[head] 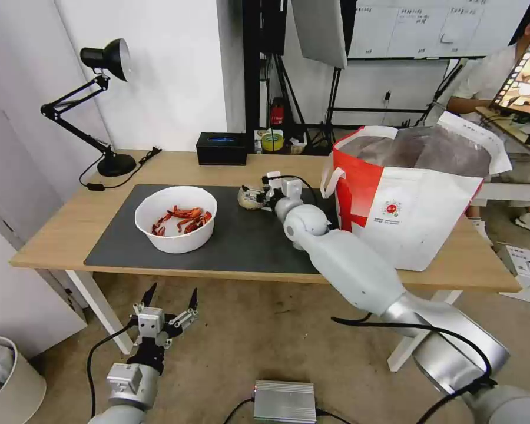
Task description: Pick up the trash from the table and place it into the takeout bag.
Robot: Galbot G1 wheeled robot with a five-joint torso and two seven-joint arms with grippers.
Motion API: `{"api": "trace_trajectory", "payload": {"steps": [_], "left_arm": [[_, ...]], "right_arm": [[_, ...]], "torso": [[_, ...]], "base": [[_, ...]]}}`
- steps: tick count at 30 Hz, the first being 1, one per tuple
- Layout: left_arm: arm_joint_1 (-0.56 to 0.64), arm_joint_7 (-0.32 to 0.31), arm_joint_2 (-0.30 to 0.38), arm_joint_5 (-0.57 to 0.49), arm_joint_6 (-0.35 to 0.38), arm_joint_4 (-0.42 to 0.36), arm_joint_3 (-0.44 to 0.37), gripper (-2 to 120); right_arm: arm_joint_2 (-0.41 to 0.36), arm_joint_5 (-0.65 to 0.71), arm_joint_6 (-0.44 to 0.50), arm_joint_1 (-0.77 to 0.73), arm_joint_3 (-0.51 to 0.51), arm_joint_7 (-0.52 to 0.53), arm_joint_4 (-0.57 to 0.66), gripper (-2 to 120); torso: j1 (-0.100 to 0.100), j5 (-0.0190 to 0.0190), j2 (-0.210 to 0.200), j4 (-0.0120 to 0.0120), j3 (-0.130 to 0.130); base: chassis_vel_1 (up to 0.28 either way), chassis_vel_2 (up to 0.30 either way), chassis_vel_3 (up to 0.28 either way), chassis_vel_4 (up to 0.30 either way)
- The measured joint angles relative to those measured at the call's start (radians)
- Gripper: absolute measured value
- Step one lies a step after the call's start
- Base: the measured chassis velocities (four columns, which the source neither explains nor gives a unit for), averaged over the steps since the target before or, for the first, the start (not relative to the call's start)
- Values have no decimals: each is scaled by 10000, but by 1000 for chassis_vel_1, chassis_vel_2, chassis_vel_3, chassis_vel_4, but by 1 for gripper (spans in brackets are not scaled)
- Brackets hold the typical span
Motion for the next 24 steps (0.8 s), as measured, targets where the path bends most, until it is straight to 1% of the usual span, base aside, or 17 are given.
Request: {"api": "trace_trajectory", "payload": {"steps": [4, 12, 24], "left_arm": [[-30, 0, 13, -28, -8, 18, 4, 100], [-46, 0, 69, -138, -12, 22, -13, 100], [-11, 0, 89, -149, -122, 21, -21, 100]], "right_arm": [[355, -69, -211, 193, 130, -216, -525, 100], [701, -509, -423, 191, 195, -278, -989, 100], [928, -825, -538, 122, 210, -281, -1459, 100]], "torso": [[0, 1, 0, 0, -1], [0, 1, 0, 1, -1], [0, 2, 0, -1, -1]], "base": [[0, 0, 0, 0], [0, 0, 0, 0], [0, 0, 0, 0]]}}
